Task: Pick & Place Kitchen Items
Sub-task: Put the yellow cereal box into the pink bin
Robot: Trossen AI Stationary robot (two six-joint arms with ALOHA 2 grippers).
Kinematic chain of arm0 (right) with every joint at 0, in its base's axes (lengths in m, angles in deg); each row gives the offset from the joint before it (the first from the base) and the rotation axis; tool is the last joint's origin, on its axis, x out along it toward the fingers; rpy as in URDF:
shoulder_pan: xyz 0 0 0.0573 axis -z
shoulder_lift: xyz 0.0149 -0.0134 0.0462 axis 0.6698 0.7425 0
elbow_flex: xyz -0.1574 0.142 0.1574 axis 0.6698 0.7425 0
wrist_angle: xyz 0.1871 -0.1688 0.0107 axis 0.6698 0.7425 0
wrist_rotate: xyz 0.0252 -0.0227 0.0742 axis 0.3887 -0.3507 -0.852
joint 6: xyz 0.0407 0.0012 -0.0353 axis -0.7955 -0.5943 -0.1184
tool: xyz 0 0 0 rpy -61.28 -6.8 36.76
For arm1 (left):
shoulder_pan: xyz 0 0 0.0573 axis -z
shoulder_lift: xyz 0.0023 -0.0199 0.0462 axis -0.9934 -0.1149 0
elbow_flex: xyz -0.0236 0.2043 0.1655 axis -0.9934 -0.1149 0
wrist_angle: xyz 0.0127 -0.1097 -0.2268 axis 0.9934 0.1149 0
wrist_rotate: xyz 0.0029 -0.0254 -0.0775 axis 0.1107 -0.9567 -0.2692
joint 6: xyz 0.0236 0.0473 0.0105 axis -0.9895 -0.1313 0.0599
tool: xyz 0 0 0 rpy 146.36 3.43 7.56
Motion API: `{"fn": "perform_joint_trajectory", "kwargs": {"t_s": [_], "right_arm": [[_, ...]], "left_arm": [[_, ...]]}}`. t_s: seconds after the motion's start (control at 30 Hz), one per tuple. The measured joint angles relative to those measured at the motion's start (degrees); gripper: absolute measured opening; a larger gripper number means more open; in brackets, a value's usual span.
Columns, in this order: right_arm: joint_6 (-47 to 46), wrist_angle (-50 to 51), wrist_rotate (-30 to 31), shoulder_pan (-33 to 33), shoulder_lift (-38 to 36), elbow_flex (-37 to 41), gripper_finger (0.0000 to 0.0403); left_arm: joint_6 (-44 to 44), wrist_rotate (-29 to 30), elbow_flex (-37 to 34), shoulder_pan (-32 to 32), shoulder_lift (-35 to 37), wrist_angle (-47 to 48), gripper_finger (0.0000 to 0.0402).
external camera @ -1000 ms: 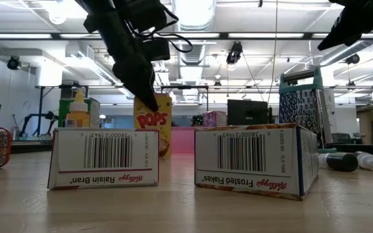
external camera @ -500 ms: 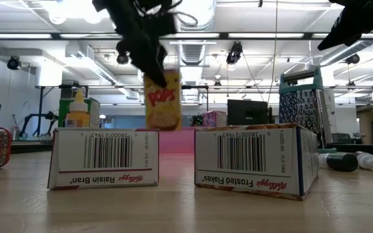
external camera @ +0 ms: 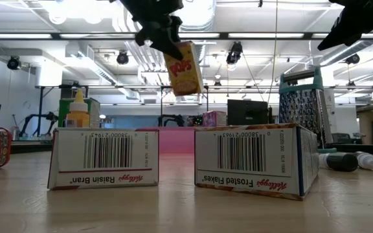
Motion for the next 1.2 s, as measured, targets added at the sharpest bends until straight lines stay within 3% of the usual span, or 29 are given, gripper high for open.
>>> {"fn": "perform_joint_trajectory", "kwargs": {"t_s": [0.4,0.9,1.2], "right_arm": [[0.0,0.0,0.0,0.0,0.0,0.0,0.0008],[0.0,0.0,0.0,0.0,0.0,0.0,0.0008],[0.0,0.0,0.0,0.0,0.0,0.0,0.0008]], "left_arm": [[-10.1,-10.1,1.9,-11.1,-6.4,-0.1,0.0151],[-17.0,-10.2,5.6,-14.2,-21.0,-3.5,0.0151],[-18.0,-10.2,8.3,-14.2,-24.7,-3.7,0.0151]]}}
